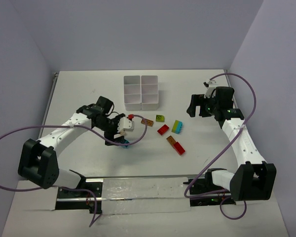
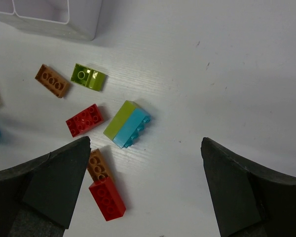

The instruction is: Sort the legos into containers by color

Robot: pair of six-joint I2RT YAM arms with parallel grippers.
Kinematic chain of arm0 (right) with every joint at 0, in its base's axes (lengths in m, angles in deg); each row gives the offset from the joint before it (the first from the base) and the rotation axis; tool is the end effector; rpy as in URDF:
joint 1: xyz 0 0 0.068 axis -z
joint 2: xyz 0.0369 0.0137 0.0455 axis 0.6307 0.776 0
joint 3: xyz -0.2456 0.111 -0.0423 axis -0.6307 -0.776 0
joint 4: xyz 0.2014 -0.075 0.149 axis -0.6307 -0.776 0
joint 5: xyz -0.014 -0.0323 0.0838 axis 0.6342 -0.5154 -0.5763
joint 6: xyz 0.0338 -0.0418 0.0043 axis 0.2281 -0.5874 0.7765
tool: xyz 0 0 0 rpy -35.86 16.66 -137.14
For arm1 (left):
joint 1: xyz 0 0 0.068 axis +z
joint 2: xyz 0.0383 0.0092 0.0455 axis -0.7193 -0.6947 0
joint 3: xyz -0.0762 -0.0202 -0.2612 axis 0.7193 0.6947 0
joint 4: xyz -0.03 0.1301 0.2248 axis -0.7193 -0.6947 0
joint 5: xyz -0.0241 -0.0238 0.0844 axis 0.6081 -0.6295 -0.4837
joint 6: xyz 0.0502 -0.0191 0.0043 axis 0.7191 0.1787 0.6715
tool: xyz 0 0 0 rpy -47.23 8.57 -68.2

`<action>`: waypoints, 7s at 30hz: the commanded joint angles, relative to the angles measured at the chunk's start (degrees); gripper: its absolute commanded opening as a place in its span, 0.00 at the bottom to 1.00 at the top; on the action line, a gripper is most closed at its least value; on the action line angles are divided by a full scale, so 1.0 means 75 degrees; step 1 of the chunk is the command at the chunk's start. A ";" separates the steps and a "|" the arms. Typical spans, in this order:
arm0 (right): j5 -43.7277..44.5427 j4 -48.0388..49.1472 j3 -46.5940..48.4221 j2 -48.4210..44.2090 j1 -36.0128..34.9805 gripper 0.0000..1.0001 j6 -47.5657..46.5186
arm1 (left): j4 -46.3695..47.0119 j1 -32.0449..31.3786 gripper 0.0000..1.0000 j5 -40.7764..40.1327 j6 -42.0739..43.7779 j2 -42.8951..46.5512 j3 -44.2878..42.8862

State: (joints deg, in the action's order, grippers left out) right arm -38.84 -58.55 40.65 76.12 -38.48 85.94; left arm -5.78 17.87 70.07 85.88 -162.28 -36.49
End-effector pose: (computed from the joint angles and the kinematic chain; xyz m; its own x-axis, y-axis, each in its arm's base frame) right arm 0.2519 0.0099 0.2917 -0.6280 -0.0072 -0.7781 -0.2728 0.9386 0.2114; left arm 0.2221 -0.1389 0.2365 0.0085 0.8151 -0.5792 0.9998 0.0033 0.0193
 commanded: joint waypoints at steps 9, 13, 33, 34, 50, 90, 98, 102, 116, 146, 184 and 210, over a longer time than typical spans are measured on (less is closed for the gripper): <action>0.0048 0.0134 0.0038 -0.0089 -0.0048 1.00 0.0022 | 0.0114 -0.0159 0.89 0.0802 0.2738 -0.0737 0.0109; 0.0037 0.0080 0.0118 0.0010 -0.0048 1.00 0.0022 | 0.0401 -0.0259 0.86 0.0664 0.2771 -0.0954 0.0172; 0.0079 0.0037 0.0041 0.0057 -0.0048 1.00 -0.0074 | 0.1097 -0.0540 0.44 0.0044 0.2644 -0.0827 0.0859; 0.0083 0.0029 0.0037 0.0049 -0.0048 1.00 -0.0092 | 0.1114 -0.0544 0.35 0.0087 0.2457 -0.0750 0.0804; 0.0095 0.0007 0.0048 0.0046 -0.0048 1.00 -0.0107 | 0.4720 -0.0341 0.00 -0.0979 -0.4764 -0.1387 -0.2675; 0.0083 -0.0035 0.0048 0.0198 -0.0048 1.00 -0.0107 | 0.2210 0.0562 0.31 -0.1225 0.0877 -0.5241 -0.6379; 0.0011 -0.0049 0.0061 0.0236 -0.0048 1.00 -0.0142 | 0.2311 0.0562 0.48 -0.1212 0.0933 -0.5180 -0.6200; -0.0042 -0.0080 0.0114 0.0299 -0.0048 1.00 -0.0168 | 0.2319 0.0562 0.58 -0.1231 0.0898 -0.5094 -0.6170; 0.1231 -0.0815 0.0890 0.1216 -0.1803 1.00 -0.0845 | 0.2140 0.0563 0.98 -0.0684 -0.1370 -0.3671 -0.6218; 0.0030 -0.0624 0.0578 0.3810 -0.2311 1.00 -0.4747 | 0.2256 0.0726 0.99 0.1918 -0.4436 -0.0689 -0.3208; -0.1375 -0.3881 0.2533 0.4827 -0.1700 1.00 -0.9803 | 0.1866 0.0726 0.99 0.2328 -0.3885 -0.0802 -0.3027; -0.1072 -0.2813 0.2109 0.4872 -0.1915 1.00 -0.9732 | 0.2147 0.0726 0.99 0.2197 -0.3782 -0.0835 -0.2617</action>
State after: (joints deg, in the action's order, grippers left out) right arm -47.11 -81.41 57.22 114.65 -52.14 14.21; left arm 8.73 23.12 85.92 56.64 -168.81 -56.70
